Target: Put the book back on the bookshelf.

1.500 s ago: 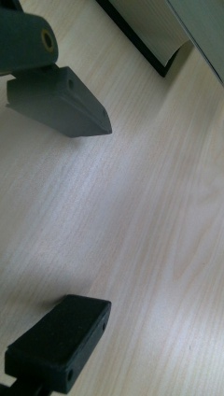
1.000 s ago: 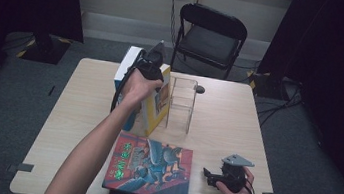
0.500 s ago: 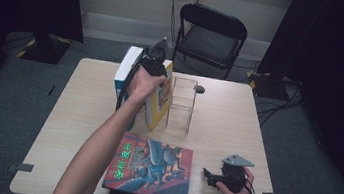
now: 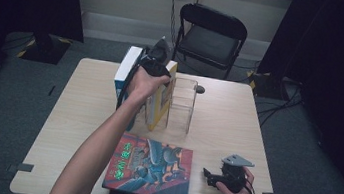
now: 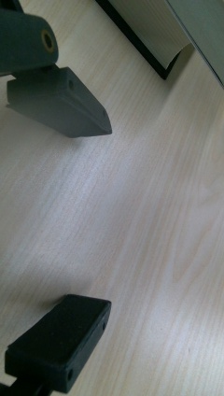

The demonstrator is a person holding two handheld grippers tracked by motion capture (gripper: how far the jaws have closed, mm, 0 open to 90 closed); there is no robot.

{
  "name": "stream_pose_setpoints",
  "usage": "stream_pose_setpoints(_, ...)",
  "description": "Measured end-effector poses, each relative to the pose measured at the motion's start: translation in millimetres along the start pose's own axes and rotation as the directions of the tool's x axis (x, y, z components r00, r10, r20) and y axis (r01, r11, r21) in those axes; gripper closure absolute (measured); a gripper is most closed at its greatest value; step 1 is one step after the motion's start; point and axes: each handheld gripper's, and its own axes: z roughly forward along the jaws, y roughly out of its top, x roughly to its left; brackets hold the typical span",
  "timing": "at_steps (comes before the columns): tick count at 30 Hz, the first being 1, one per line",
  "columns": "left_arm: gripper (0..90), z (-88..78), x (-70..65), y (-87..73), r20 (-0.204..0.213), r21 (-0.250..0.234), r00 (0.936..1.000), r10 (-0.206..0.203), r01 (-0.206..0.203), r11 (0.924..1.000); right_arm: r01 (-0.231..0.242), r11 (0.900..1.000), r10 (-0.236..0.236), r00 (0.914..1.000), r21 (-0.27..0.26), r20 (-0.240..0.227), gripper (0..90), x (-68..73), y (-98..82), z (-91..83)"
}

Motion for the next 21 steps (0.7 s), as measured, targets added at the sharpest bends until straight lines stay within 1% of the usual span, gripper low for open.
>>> stream_pose_setpoints(2, 60.5, -3.5, -1.3, -2.2, 0.015, 0.008, 0.9998, 0.013, -0.013, 0.9999, 0.000, 1.000, 0.000, 1.0000, 0.000, 0.001, 12.9, 0.1, 0.0, 0.0)
stream_pose_setpoints(4, 59.2, -8.9, -2.8, -6.2, 0.033, -0.019, 0.9993, 0.019, -0.018, 0.9997, 0.000, 1.000, 0.000, 1.0000, 0.000, 0.001, 13.0, 0.1, 0.0, 0.0)
stream_pose_setpoints(6, 59.0, -11.4, -2.9, -10.3, 0.068, -0.025, 0.9974, 0.025, -0.024, 0.9994, -0.001, 1.000, 0.001, 1.0000, 0.000, 0.001, 12.9, 0.3, 0.0, 0.1)
stream_pose_setpoints(7, 59.1, -12.1, -2.8, -12.4, 0.087, -0.030, 0.9960, 0.019, -0.016, 0.9994, -0.001, 1.000, 0.001, 1.0000, 0.000, 0.002, 12.9, 0.4, 0.1, 0.1)
stream_pose_setpoints(8, 59.0, -12.5, -2.6, -13.9, 0.108, -0.033, 0.9940, 0.019, -0.016, 0.9993, -0.002, 1.000, 0.002, 1.0000, 0.000, 0.002, 13.0, 0.5, 0.1, 0.1)
stream_pose_setpoints(9, 58.2, -13.1, -3.4, -15.3, 0.119, -0.040, 0.9926, 0.023, -0.018, 0.9990, -0.001, 1.000, 0.001, 1.0000, 0.000, 0.002, 12.9, 0.4, 0.1, 0.2)
stream_pose_setpoints(12, 57.1, -13.5, -7.8, -17.6, 0.124, -0.048, 0.9914, 0.042, -0.036, 0.9982, -0.002, 1.000, 0.002, 1.0000, 0.000, 0.003, 12.9, 0.8, 0.3, 0.4)
stream_pose_setpoints(14, 56.2, -12.3, -9.5, -17.8, 0.149, -0.049, 0.9876, 0.049, -0.042, 0.9979, 0.000, 1.000, 0.000, 1.0000, -0.001, 0.002, 12.9, 0.7, 0.5, 0.8)
stream_pose_setpoints(16, 55.2, -10.0, -11.7, -17.8, 0.161, -0.060, 0.9854, 0.057, -0.048, 0.9970, -0.001, 1.000, 0.001, 1.0000, -0.001, 0.003, 12.9, 0.9, 0.7, 0.9)
stream_pose_setpoints(19, 54.2, -7.4, -12.4, -16.7, 0.172, -0.067, 0.9837, 0.052, -0.041, 0.9969, 0.000, 1.000, 0.000, 1.0000, -0.001, 0.003, 12.9, 0.9, 0.7, 0.9)
stream_pose_setpoints(21, 53.4, -6.2, -13.6, -15.9, 0.181, -0.064, 0.9815, 0.063, -0.052, 0.9966, 0.000, 1.000, 0.000, 1.0000, -0.001, 0.003, 12.9, 0.9, 0.7, 0.9)
